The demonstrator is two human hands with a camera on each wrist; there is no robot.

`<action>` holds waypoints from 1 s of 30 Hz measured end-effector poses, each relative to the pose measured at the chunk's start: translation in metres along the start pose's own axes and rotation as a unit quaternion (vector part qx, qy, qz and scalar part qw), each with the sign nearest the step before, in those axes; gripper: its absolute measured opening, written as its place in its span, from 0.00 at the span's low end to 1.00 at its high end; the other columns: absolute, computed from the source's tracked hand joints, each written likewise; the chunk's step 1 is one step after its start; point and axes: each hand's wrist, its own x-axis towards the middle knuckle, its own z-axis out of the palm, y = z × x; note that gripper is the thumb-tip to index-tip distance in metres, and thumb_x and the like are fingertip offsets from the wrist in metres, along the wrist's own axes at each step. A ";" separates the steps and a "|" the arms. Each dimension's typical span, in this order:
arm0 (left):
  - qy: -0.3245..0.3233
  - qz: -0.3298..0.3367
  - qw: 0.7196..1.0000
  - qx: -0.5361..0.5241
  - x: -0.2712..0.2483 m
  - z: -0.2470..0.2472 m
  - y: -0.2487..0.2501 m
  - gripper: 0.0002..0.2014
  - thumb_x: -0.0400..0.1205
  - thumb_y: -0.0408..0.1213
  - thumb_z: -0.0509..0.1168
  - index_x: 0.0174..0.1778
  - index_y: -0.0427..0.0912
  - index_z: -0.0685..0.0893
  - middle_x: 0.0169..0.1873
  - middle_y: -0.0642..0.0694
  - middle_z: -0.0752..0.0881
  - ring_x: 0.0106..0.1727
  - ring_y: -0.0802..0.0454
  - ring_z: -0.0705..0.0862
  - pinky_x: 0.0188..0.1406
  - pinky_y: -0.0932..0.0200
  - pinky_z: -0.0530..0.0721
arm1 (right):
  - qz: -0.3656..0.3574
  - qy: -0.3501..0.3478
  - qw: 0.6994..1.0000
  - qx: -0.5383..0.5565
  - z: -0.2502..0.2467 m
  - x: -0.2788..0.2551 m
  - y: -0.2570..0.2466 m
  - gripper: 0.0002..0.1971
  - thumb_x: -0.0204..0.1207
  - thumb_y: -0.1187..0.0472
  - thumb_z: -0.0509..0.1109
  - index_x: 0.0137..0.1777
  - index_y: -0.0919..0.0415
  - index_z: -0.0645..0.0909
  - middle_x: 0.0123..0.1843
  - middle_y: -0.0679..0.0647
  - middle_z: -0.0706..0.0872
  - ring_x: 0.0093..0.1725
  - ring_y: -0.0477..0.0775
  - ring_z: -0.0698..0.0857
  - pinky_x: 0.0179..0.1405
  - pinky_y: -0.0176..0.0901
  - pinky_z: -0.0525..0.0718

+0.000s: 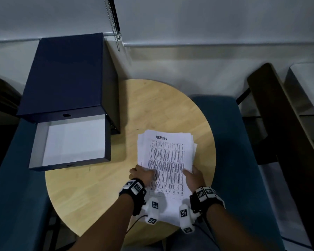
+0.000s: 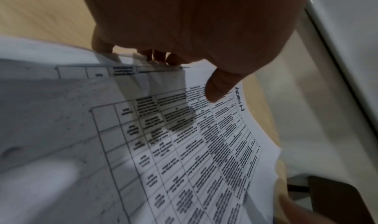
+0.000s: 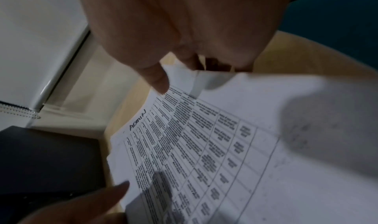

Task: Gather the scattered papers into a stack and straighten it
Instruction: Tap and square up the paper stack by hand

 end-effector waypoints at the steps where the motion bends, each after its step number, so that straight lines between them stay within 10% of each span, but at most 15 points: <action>1: 0.007 -0.004 1.000 -0.006 0.001 0.000 0.001 0.36 0.76 0.57 0.65 0.74 0.39 0.67 0.72 0.35 0.66 0.70 0.33 0.72 0.67 0.44 0.76 | -0.006 0.014 1.000 0.011 0.001 0.001 -0.001 0.22 0.77 0.56 0.69 0.68 0.67 0.78 0.67 0.66 0.84 0.53 0.59 0.85 0.48 0.43 0.80; 5: 0.010 -0.016 1.000 -0.015 0.006 -0.001 -0.002 0.32 0.75 0.50 0.64 0.73 0.39 0.68 0.69 0.34 0.70 0.65 0.32 0.76 0.64 0.45 0.80 | 0.019 0.004 0.999 -0.027 0.003 0.003 -0.003 0.32 0.79 0.51 0.66 0.79 0.66 0.66 0.80 0.62 0.70 0.75 0.64 0.75 0.70 0.49 0.74; 12: -0.009 0.003 1.000 -0.018 0.025 -0.007 -0.010 0.33 0.68 0.53 0.64 0.66 0.37 0.77 0.59 0.37 0.82 0.51 0.39 0.83 0.54 0.50 0.85 | 0.067 -0.034 0.996 -0.053 0.000 0.010 -0.004 0.32 0.77 0.56 0.71 0.77 0.67 0.68 0.68 0.61 0.80 0.60 0.60 0.81 0.54 0.43 0.76; 17: 0.050 0.141 0.988 -0.044 -0.007 -0.009 -0.002 0.11 0.83 0.36 0.59 0.60 0.41 0.70 0.41 0.41 0.83 0.35 0.46 0.82 0.28 0.59 0.79 | 0.022 -0.051 0.995 -0.084 -0.002 -0.005 -0.016 0.33 0.81 0.58 0.63 0.85 0.59 0.55 0.84 0.57 0.66 0.78 0.62 0.72 0.73 0.50 0.73; 22: 0.128 0.302 0.920 -0.216 -0.041 -0.039 0.015 0.15 0.84 0.30 0.61 0.62 0.48 0.66 0.45 0.47 0.85 0.42 0.43 0.87 0.41 0.44 0.89 | -0.155 0.033 0.987 0.001 -0.023 -0.047 -0.080 0.27 0.82 0.63 0.62 0.80 0.61 0.62 0.77 0.56 0.76 0.73 0.58 0.76 0.73 0.49 0.72; 27: 0.141 0.440 0.845 -0.270 -0.067 -0.073 0.018 0.25 0.81 0.32 0.65 0.74 0.40 0.69 0.67 0.45 0.80 0.68 0.56 0.79 0.67 0.54 0.80 | -0.255 0.072 0.959 0.099 -0.032 -0.082 -0.113 0.23 0.79 0.72 0.66 0.71 0.61 0.67 0.61 0.53 0.80 0.60 0.53 0.80 0.61 0.42 0.73; 30: 0.144 0.472 0.815 -0.302 -0.076 -0.083 0.017 0.21 0.77 0.32 0.66 0.67 0.36 0.76 0.59 0.46 0.83 0.61 0.68 0.81 0.62 0.58 0.81 | -0.281 0.084 0.948 0.126 -0.029 -0.084 -0.112 0.28 0.74 0.79 0.65 0.73 0.63 0.67 0.64 0.53 0.80 0.66 0.53 0.79 0.62 0.31 0.75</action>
